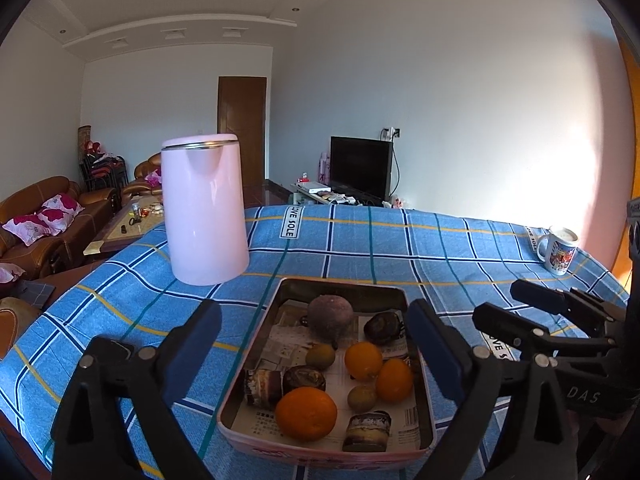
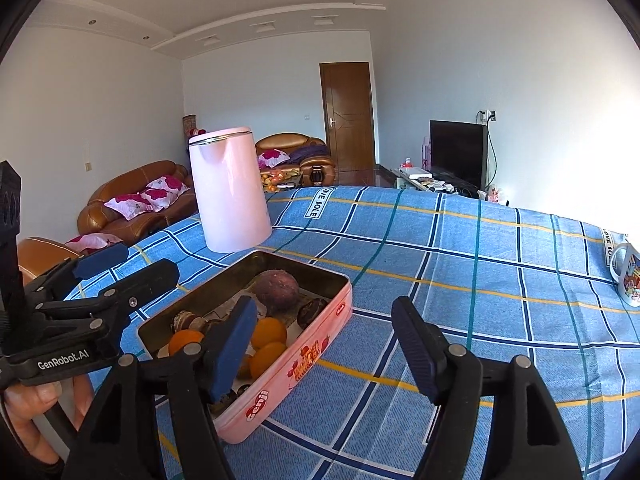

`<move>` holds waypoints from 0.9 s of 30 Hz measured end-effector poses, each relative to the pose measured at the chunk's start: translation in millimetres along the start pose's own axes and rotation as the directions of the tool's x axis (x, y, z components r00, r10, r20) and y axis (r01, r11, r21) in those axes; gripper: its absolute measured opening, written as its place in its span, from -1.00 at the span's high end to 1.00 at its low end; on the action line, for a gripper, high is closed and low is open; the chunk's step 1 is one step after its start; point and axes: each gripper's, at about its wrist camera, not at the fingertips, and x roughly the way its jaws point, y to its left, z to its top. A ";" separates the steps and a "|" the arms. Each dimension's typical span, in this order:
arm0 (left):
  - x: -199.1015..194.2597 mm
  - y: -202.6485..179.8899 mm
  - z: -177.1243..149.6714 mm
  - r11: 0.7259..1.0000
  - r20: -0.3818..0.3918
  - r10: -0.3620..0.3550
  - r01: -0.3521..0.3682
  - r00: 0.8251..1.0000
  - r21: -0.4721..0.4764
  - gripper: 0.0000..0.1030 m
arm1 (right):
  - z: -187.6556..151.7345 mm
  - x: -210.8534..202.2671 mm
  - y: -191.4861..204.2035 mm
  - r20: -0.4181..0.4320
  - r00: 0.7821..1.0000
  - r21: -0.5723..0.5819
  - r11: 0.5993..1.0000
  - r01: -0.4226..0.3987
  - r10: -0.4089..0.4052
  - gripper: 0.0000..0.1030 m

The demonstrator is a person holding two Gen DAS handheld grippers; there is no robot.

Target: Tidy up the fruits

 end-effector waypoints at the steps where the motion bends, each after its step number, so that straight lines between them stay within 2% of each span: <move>1: 0.2 -0.8 -0.1 1.000 -0.002 0.002 -0.002 1.000 0.001 -0.89 | -0.2 -0.3 -1.2 0.001 1.000 0.002 1.000 0.000 0.000 -0.38; 27: -1.0 -6.5 1.0 1.000 -0.004 0.005 -0.004 1.000 0.013 -0.94 | -3.3 -10.7 -7.0 0.015 1.000 0.015 1.000 0.017 -0.017 -0.43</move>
